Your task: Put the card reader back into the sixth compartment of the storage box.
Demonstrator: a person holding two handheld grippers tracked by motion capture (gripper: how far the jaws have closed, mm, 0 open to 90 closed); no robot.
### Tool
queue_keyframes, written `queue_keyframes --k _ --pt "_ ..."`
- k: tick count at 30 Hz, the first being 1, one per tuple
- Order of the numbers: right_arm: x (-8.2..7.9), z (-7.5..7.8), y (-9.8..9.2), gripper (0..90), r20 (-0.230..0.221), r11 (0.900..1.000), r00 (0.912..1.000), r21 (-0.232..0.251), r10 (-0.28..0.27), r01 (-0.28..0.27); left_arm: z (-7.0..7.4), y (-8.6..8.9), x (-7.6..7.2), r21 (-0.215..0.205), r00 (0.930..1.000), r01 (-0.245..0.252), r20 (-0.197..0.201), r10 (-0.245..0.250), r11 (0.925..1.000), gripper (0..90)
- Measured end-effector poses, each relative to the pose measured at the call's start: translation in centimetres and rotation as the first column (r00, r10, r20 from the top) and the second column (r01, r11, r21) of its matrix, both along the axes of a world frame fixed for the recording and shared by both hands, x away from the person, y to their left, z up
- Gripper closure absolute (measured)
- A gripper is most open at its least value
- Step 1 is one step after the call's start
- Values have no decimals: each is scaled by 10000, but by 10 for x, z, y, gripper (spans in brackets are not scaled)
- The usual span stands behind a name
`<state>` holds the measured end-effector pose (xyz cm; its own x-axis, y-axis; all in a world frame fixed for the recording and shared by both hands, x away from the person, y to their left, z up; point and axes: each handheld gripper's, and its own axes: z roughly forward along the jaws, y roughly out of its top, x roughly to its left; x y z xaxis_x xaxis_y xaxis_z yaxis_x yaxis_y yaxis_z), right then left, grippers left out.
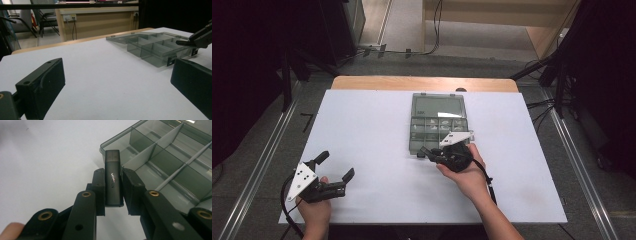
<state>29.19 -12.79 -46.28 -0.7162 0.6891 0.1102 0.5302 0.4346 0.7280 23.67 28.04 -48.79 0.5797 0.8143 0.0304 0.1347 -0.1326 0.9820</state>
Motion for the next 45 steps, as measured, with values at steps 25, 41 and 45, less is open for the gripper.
queue_keyframes --k 25,41,45 --pt "9 3 -7 713 7 9996 9996 -27 -272 272 0 0 0 2 10000 8 0 -8 10000 0" --pt "16 3 -9 712 41 9990 9990 -46 -454 454 0 0 0 -6 10000 13 1 -13 10000 0" --pt "17 4 -9 712 7 9987 9987 -53 -504 504 0 0 0 -9 10000 14 0 -14 10000 0"
